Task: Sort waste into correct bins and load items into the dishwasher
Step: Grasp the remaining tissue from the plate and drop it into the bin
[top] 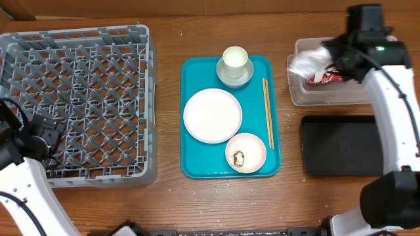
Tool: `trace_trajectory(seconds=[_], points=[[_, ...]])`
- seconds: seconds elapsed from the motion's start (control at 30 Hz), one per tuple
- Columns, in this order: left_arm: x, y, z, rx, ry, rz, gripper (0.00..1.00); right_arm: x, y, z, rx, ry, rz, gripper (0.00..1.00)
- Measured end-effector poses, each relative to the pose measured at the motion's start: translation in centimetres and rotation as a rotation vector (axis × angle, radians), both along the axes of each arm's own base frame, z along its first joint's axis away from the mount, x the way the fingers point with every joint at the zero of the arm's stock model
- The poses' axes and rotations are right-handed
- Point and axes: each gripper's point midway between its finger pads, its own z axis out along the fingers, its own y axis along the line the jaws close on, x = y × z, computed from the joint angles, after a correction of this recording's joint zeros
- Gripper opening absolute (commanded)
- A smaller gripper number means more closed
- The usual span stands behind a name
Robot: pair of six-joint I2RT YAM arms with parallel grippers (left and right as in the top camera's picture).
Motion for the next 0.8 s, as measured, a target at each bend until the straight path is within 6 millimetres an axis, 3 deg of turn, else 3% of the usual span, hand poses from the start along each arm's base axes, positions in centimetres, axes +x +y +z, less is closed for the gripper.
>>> trace_trajectory(seconds=[0.03, 0.17, 0.23, 0.3, 0.6, 0.7, 0.8], points=[[0.0, 0.0, 0.0, 0.000, 0.000, 0.000, 1.00, 0.0, -0.8, -0.2, -0.006, 0.003, -0.010, 0.16], [0.0, 0.0, 0.0, 0.000, 0.000, 0.000, 1.00, 0.8, -3.1, -0.2, -0.055, -0.013, 0.011, 0.82], [0.0, 0.0, 0.0, 0.000, 0.000, 0.000, 1.00, 1.4, -3.0, -0.5, -0.076, -0.010, 0.068, 0.96], [0.0, 0.0, 0.0, 0.000, 0.000, 0.000, 1.00, 1.8, -2.3, -0.9, -0.082, -0.003, 0.150, 1.00], [0.0, 0.0, 0.0, 0.000, 0.000, 0.000, 1.00, 2.2, 2.7, -0.8, 0.013, -0.043, 0.514, 1.00], [0.0, 0.0, 0.0, -0.001, 0.000, 0.000, 1.00, 1.5, 5.3, 0.4, 0.088, -0.088, 0.639, 0.99], [0.0, 0.0, 0.0, 0.000, 0.000, 0.000, 1.00, -1.6, 9.5, 1.6, 0.207, -0.080, 0.813, 0.96]])
